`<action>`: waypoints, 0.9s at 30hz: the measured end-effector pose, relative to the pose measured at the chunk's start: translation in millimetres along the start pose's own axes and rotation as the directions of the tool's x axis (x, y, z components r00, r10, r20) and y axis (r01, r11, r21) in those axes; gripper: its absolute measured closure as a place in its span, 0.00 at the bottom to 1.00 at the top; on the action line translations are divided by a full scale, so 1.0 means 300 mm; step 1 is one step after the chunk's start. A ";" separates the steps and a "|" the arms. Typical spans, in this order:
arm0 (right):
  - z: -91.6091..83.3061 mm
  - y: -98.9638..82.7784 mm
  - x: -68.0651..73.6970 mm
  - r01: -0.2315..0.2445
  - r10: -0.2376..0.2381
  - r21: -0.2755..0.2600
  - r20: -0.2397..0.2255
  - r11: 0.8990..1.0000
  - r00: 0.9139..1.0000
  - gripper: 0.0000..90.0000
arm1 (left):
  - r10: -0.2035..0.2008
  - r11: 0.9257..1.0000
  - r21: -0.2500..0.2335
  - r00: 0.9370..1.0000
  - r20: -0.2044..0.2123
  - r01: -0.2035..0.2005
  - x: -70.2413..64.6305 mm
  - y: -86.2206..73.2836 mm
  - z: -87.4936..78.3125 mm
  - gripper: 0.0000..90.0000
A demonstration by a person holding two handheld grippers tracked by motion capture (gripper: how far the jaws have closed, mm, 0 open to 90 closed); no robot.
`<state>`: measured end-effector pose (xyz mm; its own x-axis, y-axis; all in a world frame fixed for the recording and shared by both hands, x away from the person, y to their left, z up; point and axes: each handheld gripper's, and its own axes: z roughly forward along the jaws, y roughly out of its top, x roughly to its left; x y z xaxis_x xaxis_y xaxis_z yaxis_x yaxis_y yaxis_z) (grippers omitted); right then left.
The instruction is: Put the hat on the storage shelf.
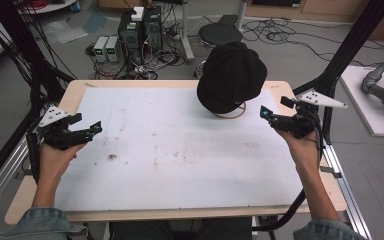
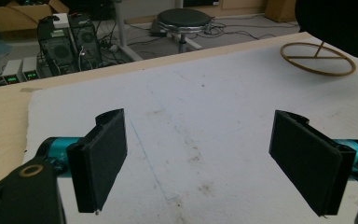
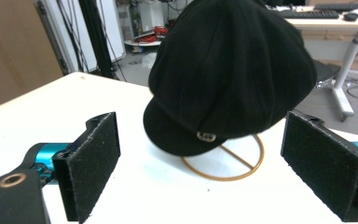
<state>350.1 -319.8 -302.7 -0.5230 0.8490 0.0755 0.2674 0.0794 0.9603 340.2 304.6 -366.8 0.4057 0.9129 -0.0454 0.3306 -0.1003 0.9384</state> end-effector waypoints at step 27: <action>-0.023 -0.215 0.028 0.009 -0.009 -0.002 -0.022 1.000 1.000 0.13 | 0.015 1.000 -0.012 1.000 0.001 -0.015 -0.011 -0.001 -0.003 0.21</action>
<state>322.9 -321.4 -362.3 -0.5432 0.8365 0.0726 0.2607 0.0858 0.9616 338.0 301.9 -366.8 0.4112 0.9110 -0.0319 0.3141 -0.1087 0.9431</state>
